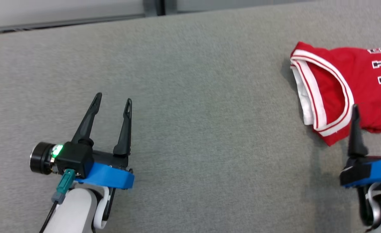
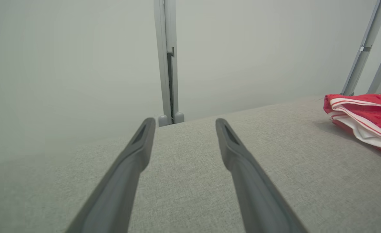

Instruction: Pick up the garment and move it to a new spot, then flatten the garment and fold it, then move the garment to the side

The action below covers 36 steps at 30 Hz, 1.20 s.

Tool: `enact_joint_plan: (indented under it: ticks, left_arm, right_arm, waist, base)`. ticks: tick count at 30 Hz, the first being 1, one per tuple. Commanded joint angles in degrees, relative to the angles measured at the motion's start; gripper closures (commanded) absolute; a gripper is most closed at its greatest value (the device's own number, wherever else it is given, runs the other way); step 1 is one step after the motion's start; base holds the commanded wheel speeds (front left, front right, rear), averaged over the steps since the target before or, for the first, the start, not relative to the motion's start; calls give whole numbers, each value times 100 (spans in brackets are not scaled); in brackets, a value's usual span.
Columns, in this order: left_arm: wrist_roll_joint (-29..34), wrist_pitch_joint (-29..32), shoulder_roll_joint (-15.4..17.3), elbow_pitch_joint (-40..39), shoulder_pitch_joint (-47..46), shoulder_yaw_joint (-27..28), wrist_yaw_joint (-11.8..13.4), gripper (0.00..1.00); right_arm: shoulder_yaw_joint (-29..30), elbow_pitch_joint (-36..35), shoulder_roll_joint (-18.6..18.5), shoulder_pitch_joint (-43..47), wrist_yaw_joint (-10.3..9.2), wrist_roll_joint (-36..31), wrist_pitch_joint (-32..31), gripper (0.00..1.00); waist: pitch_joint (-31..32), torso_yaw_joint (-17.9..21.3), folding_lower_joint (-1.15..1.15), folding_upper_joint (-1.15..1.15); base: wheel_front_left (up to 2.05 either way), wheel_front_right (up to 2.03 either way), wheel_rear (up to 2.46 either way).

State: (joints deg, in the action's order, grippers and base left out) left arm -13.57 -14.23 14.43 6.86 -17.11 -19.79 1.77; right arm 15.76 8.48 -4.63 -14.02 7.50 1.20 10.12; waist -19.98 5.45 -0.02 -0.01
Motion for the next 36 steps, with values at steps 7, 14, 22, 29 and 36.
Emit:
enact_joint_plan:
  ticks: [7, 14, 22, 29, 36]
  left_arm:
    - [-202, -72, -78, 316, 371, 191, 124, 0]
    - [-256, -97, -65, 484, 712, 334, 149, 0]
    - [-269, -98, -51, 557, 1264, 425, 177, 0]
    - [-324, -99, -65, 642, 1639, 384, 121, 0]
    - [-378, -99, -58, 677, 1777, 353, 124, 0]
  right_arm:
    - [-863, -645, 153, 665, -2, 293, -347, 0]
    - [-1139, -674, 169, 882, -1, 457, -460, 0]
    - [-1173, -682, 171, 1342, -1, 594, -542, 0]
    - [-1116, -837, 172, 1748, -1, 579, -690, 0]
    - [-1067, -1014, 173, 1962, -1, 599, -803, 0]
  waist:
    - [522, -461, 2, 1]
    - [906, -714, 2, 1]
    - [1490, -664, 2, 1]
    - [1890, -633, 2, 1]
    - [2012, -646, 2, 1]
  base:
    - [0, 0, 0]
    - [0, 0, 0]
    - [0, 0, 0]
    - [0, 0, 0]
    - [0, 0, 0]
